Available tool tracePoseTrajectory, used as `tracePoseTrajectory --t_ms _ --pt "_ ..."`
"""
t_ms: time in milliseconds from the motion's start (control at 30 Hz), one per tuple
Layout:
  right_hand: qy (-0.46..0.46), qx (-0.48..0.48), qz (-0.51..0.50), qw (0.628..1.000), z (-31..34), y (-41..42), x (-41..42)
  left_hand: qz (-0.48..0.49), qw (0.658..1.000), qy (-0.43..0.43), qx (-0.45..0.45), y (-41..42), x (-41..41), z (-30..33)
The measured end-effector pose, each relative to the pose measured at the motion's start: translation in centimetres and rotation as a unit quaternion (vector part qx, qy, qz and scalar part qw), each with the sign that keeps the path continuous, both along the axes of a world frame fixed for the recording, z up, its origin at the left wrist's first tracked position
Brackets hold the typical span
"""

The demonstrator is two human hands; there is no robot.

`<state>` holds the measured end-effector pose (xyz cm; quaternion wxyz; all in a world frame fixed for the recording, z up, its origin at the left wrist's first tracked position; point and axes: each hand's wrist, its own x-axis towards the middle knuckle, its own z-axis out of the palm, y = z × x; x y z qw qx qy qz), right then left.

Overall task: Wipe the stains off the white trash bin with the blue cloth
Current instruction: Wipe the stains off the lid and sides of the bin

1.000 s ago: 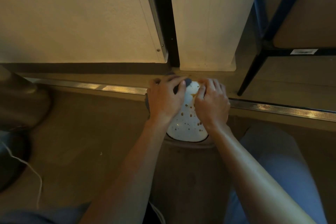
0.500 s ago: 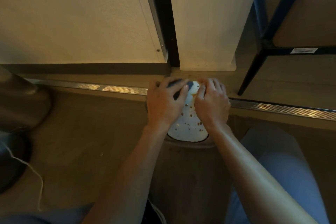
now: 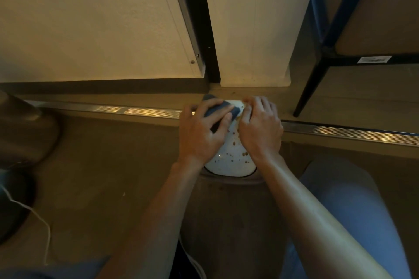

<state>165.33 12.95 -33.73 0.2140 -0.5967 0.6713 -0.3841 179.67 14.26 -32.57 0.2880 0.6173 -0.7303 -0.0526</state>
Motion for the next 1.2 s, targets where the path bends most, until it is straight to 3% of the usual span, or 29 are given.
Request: tracePoseTrajectory --t_ms 167,233,467,633,700,833,933,1100,1200 --pt "0.005 0.004 0.0 1.0 -0.2 -0.2 0.0 0.07 0.989 0.079 0.104 -2.2 1.1 0.6" --pt "0.005 -0.002 -0.004 1.0 -0.2 -0.1 0.1 0.056 0.986 0.092 0.13 -3.8 0.2 1.4" --pt "0.004 -0.006 -0.004 1.0 -0.2 -0.2 0.0 -0.055 0.997 0.052 0.031 0.3 1.0 -0.7" --pt "0.004 0.0 -0.002 1.0 -0.3 -0.2 0.1 0.002 0.976 0.141 0.167 -3.2 0.9 0.4" --pt "0.005 0.002 -0.007 1.0 -0.4 -0.3 0.1 0.018 0.975 0.123 0.182 -4.8 -0.2 1.1" --pt "0.006 0.0 -0.008 1.0 -0.4 -0.3 0.1 -0.014 0.995 0.024 0.094 -2.5 -0.6 0.5" --pt "0.004 -0.001 -0.002 1.0 -0.4 -0.2 0.1 -0.041 0.996 0.058 0.06 0.2 1.1 -1.2" --pt "-0.001 0.003 0.001 1.0 -0.3 -0.2 0.1 0.036 0.963 0.219 0.156 -2.8 1.4 -0.5" --pt "0.001 0.009 -0.001 1.0 -0.4 -0.2 0.2 0.056 0.967 0.143 0.205 -5.3 0.2 0.9"
